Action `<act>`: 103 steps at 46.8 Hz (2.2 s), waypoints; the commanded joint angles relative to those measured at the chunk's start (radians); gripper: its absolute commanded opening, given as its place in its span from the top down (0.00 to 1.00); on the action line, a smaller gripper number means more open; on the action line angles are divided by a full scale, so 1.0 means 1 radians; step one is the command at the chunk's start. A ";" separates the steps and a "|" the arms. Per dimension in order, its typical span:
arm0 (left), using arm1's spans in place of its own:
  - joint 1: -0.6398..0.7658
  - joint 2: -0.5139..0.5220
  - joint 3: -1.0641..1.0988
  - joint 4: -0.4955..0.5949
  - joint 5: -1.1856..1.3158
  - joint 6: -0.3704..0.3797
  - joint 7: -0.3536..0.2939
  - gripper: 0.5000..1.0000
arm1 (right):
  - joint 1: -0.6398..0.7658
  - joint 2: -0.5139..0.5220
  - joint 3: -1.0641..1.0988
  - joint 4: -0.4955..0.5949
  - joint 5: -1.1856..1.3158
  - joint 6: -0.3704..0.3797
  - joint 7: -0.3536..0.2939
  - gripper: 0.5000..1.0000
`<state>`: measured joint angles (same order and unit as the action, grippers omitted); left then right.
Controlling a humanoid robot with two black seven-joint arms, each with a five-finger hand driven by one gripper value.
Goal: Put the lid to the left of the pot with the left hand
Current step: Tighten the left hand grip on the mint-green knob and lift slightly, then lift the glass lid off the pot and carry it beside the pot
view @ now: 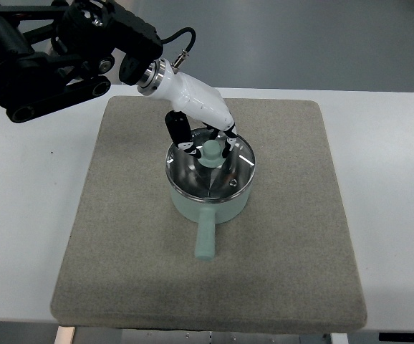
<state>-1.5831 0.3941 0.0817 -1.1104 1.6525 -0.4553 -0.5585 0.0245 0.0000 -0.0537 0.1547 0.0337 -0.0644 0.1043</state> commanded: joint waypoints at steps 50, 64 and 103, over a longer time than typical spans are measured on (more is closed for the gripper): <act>-0.018 -0.003 -0.048 0.018 0.007 0.006 0.009 1.00 | 0.000 0.000 0.000 -0.001 0.000 0.000 0.000 0.16; -0.035 -0.003 -0.059 0.018 0.007 0.006 0.009 1.00 | 0.000 0.000 0.000 -0.001 0.000 0.000 0.000 0.16; -0.014 0.089 -0.056 0.228 -0.013 0.010 0.011 1.00 | 0.000 0.000 0.000 0.000 0.000 0.000 0.000 0.16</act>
<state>-1.5973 0.4651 0.0259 -0.8926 1.6417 -0.4449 -0.5467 0.0246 0.0000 -0.0537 0.1542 0.0337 -0.0644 0.1043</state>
